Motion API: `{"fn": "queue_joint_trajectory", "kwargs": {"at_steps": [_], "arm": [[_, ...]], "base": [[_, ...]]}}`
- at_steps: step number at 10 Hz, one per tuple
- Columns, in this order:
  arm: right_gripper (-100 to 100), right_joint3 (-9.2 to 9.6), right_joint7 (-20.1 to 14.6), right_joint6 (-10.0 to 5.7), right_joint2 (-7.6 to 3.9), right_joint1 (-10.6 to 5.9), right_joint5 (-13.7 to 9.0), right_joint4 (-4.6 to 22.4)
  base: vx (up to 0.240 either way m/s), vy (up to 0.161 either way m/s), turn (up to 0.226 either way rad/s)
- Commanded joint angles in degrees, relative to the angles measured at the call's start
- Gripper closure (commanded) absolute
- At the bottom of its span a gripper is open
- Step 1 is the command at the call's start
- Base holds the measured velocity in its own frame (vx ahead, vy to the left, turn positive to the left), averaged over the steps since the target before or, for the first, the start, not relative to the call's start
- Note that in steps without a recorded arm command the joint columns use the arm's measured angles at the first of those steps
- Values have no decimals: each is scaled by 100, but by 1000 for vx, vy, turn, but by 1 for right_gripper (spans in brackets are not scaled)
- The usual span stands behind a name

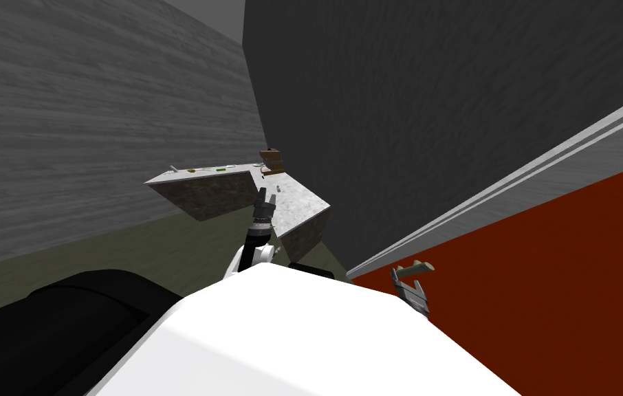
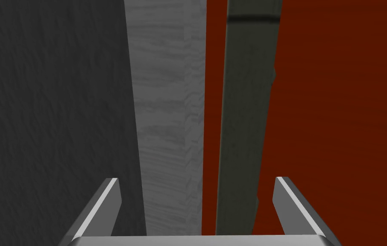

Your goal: Pull the door open

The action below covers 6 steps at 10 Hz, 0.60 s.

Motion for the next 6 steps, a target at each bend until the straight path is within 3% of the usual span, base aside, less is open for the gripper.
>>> {"fn": "queue_joint_trajectory", "kwargs": {"at_steps": [1, 6], "arm": [[-100, 5, -5, -12, 0, -6, 4, 15], [-100, 5, -5, -12, 0, -6, 4, 15]], "base": [[0, 0, 0], [1, -1, 3]]}}
